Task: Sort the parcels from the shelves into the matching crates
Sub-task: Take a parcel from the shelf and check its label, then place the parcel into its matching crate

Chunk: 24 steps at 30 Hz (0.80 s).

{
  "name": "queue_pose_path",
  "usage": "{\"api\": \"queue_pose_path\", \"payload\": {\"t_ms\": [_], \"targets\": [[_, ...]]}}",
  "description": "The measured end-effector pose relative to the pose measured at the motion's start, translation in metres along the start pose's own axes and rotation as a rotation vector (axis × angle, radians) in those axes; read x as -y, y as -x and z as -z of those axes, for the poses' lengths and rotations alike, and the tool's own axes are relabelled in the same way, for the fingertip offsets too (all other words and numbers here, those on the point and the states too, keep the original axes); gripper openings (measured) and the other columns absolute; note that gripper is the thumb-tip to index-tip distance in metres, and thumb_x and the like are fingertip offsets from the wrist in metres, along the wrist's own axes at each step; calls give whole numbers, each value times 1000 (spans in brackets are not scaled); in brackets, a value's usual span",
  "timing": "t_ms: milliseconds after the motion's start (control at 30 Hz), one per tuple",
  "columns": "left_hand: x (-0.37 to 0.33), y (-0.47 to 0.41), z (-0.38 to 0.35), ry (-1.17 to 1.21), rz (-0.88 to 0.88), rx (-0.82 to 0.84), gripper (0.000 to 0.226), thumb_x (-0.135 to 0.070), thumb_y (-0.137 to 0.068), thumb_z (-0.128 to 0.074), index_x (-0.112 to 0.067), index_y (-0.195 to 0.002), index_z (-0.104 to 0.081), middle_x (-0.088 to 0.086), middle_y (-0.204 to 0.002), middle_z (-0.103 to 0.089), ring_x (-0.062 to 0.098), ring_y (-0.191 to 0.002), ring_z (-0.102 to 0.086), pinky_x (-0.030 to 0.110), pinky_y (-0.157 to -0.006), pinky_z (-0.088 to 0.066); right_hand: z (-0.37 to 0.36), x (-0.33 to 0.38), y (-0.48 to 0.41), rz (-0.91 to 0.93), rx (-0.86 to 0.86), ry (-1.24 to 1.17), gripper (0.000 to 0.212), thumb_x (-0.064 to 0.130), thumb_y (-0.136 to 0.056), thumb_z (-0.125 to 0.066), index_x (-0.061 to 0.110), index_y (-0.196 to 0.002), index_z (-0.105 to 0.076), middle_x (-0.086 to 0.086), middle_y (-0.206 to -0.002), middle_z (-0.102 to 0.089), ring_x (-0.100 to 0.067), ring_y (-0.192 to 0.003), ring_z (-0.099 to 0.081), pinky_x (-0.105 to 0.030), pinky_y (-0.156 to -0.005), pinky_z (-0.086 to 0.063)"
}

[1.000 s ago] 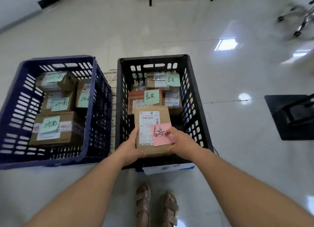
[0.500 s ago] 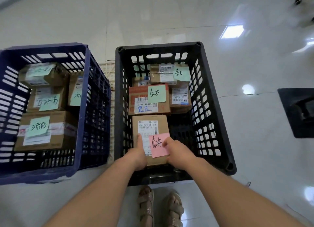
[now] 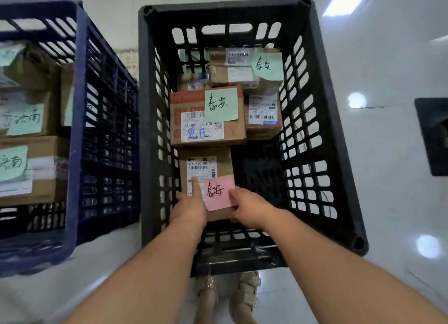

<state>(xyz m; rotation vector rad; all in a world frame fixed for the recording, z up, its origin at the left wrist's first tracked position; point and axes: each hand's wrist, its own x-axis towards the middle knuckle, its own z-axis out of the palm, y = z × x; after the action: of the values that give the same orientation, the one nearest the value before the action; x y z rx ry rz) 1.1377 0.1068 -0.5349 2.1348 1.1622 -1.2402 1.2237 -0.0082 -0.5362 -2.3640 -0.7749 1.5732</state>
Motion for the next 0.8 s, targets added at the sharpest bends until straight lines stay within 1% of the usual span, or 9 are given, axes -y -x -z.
{"api": "queue_pose_path", "payload": {"t_ms": [67, 133, 200, 300, 367, 433, 533, 667, 800], "targets": [[-1, -4, -2, -122, -18, -2, 87, -20, -95, -47, -33, -148, 22, 22, -144, -25, 34, -117, -48, 41, -86, -45, 5, 0, -1, 2, 27, 20, 56, 11, -87, -64, 10, -139, -42, -8, -136, -45, -27, -120, -48, -30, -95, -41], [-5, -5, 2, -247, -25, -5, 87, -19, -95, -46, -30, -148, 21, 17, -133, -39, 31, -112, -51, 38, -74, -44, 8, 1, 2, 5, 56, 51, 58, 12, -87, -64, 10, -140, -40, -9, -138, -43, -28, -120, -48, -32, -95, -42], [-10, -3, 13, -358, -33, 7, 82, -22, -96, -45, -27, -150, 17, 12, -130, -48, 29, -115, -51, 35, -75, -43, 10, 4, 7, -11, 60, 87, 59, 13, -88, -63, 10, -142, -38, -11, -141, -40, -31, -122, -48, -34, -98, -44], [-9, 14, 31, -422, -147, -60, 70, -25, -96, -45, -20, -152, -4, 10, -129, -52, 28, -115, -53, 36, -81, -46, 15, 12, 21, -35, -20, 128, 51, 15, -91, -54, 10, -140, -42, -14, -139, -40, -34, -121, -49, -40, -102, -44], [-5, 34, 39, -323, -250, -155, 56, -22, -94, -46, -18, -145, -24, 10, -127, -52, 28, -112, -55, 37, -80, -46, 23, 21, 38, -55, -97, 152, 45, 17, -92, -52, 11, -136, -45, -14, -132, -42, -34, -116, -51, -42, -98, -45], [2, 60, 47, -165, -308, -216, 52, -24, -93, -48, -20, -142, -30, 9, -132, -47, 28, -118, -50, 38, -88, -45, 33, 32, 61, -71, -168, 184, 40, 19, -93, -51, 11, -131, -46, -13, -127, -43, -34, -113, -51, -41, -91, -47], [13, 103, 52, -21, -336, -309, 54, -29, -94, -48, -21, -144, -27, 7, -140, -38, 27, -126, -40, 39, -98, -40, 46, 50, 99, -75, -255, 244, 39, 20, -93, -51, 11, -131, -45, -13, -127, -42, -33, -117, -47, -41, -87, -44], [30, 169, 51, -36, -320, -438, 68, -40, -96, -45, -19, -151, -12, 9, -157, -17, 27, -139, -26, 40, -110, -30, 53, 73, 158, -25, -337, 348, 39, 21, -94, -50, 10, -130, -42, -13, -129, -41, -32, -118, -44, -42, -89, -44], [45, 230, 51, -33, -236, -546, 76, -50, -97, -40, -19, -153, 0, 9, -161, -2, 25, -147, -10, 40, -119, -14, 49, 101, 211, 80, -435, 469, 39, 24, -93, -50, 11, -129, -42, -13, -128, -43, -30, -118, -44, -39, -93, -40]]}}
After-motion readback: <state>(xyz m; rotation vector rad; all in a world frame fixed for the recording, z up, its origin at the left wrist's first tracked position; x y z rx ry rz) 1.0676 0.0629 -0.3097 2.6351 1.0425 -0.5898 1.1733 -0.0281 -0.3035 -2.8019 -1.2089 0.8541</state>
